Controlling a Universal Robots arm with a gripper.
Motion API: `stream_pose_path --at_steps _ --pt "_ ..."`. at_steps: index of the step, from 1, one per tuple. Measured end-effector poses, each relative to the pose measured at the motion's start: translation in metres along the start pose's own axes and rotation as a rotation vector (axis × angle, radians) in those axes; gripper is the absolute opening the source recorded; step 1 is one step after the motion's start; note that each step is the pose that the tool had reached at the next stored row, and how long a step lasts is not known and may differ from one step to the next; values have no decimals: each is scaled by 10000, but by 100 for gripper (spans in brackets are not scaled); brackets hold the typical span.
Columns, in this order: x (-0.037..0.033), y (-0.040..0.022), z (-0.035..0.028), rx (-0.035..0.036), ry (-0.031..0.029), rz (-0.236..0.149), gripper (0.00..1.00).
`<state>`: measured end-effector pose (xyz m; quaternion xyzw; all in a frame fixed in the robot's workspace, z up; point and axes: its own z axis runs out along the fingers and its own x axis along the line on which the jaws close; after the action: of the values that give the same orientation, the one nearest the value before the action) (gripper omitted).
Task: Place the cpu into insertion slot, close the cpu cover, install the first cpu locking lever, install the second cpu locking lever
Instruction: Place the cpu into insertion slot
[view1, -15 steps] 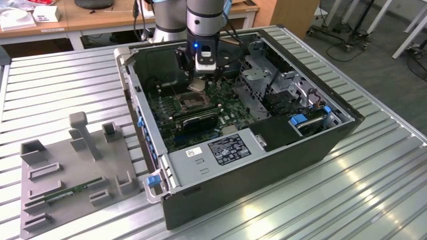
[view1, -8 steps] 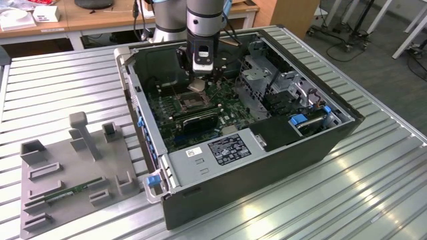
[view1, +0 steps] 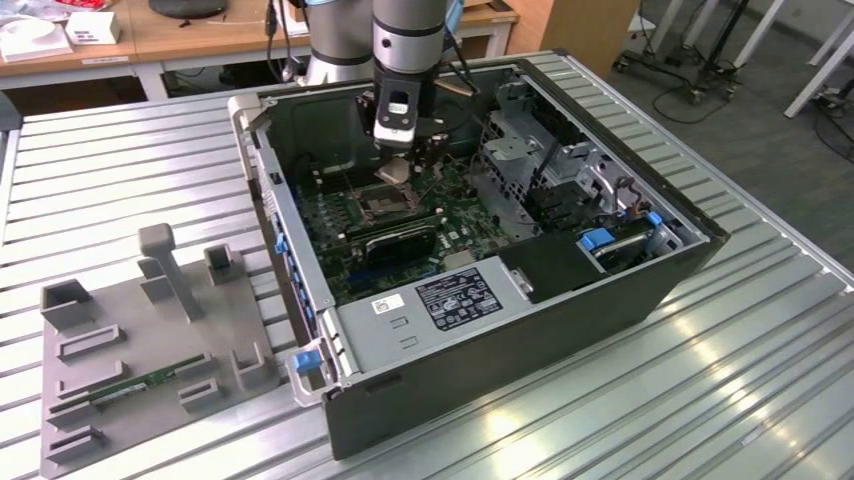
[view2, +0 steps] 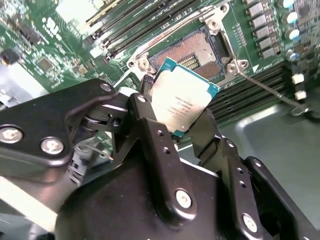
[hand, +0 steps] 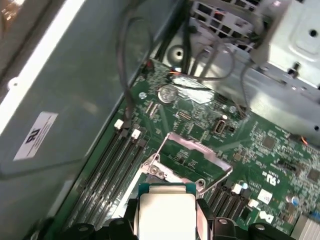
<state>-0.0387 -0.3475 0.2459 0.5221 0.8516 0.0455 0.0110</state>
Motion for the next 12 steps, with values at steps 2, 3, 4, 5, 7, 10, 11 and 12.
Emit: stream_pose_path --at_steps 2,3,4,5,7,10,11,12 --pt "0 0 2 -10 -32 358 54" --pt "0 0 3 -16 -48 538 54" --pt "0 0 4 -21 -64 716 54" --pt "0 0 5 -26 -80 896 54" --pt "0 -1 6 -36 -112 1247 54" --pt "0 -1 6 -38 -119 1328 54" --pt "0 -1 6 -38 -119 1330 54" --pt "0 -1 6 -38 -119 1330 54"
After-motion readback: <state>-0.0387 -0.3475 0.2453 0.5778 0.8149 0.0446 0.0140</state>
